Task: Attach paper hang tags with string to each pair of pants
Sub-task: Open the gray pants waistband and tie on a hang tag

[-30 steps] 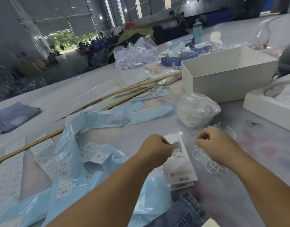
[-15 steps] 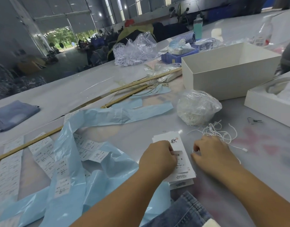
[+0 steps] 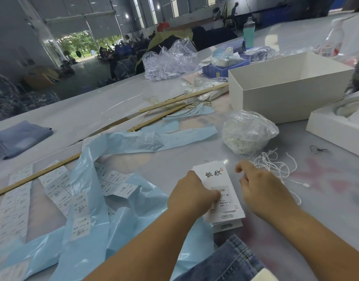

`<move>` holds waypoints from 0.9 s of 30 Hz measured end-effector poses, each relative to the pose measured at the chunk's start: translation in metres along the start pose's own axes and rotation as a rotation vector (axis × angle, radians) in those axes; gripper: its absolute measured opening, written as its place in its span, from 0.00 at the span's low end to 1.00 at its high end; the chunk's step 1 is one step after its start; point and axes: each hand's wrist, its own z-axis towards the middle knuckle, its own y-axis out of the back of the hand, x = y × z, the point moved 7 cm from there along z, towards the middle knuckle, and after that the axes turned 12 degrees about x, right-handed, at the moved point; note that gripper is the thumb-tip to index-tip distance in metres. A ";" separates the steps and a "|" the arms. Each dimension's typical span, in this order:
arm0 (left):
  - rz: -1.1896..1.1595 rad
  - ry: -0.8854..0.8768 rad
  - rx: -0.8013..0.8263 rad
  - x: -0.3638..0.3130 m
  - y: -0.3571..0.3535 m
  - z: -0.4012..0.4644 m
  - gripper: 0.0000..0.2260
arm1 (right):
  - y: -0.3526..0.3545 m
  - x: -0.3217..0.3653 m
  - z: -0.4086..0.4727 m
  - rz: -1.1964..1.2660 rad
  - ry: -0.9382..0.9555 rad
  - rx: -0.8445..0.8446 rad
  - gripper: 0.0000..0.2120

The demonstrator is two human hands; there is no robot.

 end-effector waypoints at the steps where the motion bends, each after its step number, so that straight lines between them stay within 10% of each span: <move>1: -0.024 -0.006 -0.001 0.002 0.000 0.002 0.15 | 0.002 0.006 -0.001 0.054 0.032 0.020 0.09; 13: -0.150 0.015 0.063 0.008 -0.001 0.005 0.08 | -0.011 0.017 -0.010 -0.031 -0.089 0.342 0.15; 27: -0.151 0.028 0.078 0.008 0.003 0.003 0.04 | -0.008 -0.001 -0.011 0.198 -0.313 0.281 0.09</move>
